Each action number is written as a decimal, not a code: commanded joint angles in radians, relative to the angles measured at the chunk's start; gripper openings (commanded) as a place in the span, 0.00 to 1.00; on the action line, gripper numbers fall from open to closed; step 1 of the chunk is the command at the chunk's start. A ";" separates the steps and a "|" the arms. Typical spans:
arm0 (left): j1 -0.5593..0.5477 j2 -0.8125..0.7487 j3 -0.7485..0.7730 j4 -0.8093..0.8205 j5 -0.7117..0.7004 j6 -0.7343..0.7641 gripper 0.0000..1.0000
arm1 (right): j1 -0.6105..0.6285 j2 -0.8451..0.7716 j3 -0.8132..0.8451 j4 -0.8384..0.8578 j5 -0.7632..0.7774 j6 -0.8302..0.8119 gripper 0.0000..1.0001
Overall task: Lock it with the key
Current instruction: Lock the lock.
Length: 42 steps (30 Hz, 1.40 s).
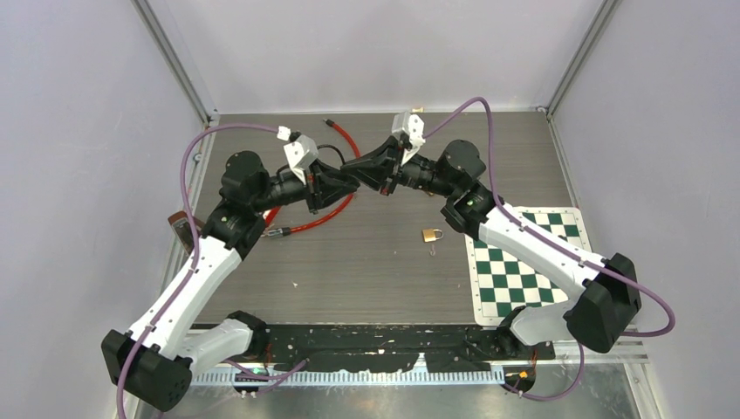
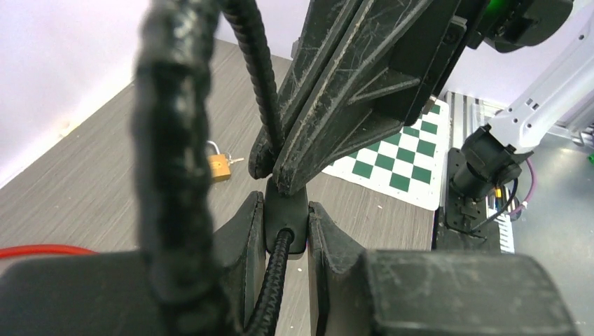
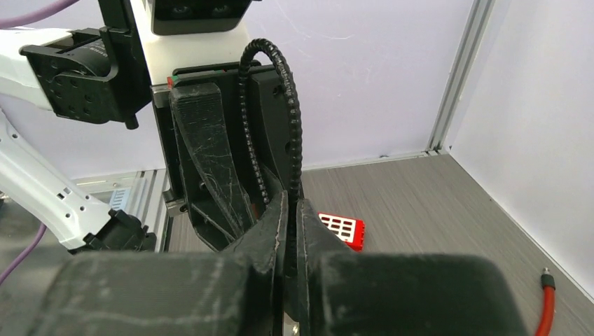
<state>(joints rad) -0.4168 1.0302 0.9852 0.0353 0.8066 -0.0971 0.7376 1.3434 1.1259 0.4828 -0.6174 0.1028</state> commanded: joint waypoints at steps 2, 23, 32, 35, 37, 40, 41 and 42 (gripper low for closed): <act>-0.001 -0.040 0.032 0.209 -0.083 -0.009 0.00 | 0.026 0.048 -0.021 -0.120 -0.057 0.027 0.05; 0.016 -0.045 0.086 0.118 -0.132 0.007 0.00 | 0.041 0.040 -0.144 -0.355 0.050 -0.241 0.05; 0.035 -0.037 0.078 0.083 -0.155 -0.013 0.00 | 0.041 0.051 0.114 -0.362 0.066 -0.075 0.06; 0.035 -0.035 0.077 0.059 -0.168 -0.008 0.00 | 0.041 0.079 0.211 -0.426 0.075 -0.016 0.15; 0.035 -0.034 0.076 0.040 -0.186 0.004 0.00 | 0.041 0.084 0.276 -0.448 0.093 0.019 0.24; 0.035 -0.030 0.075 0.009 -0.214 0.028 0.00 | 0.041 0.066 0.346 -0.449 0.147 0.067 0.41; 0.035 -0.027 0.077 0.000 -0.221 0.033 0.00 | 0.040 0.060 0.365 -0.442 0.156 0.089 0.51; 0.035 -0.023 0.078 -0.010 -0.232 0.041 0.00 | 0.039 0.043 0.371 -0.437 0.170 0.107 0.60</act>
<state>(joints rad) -0.3874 1.0225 1.0157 -0.0322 0.6292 -0.0929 0.7700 1.4292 1.4086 0.0731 -0.4973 0.1093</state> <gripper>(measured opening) 0.189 0.468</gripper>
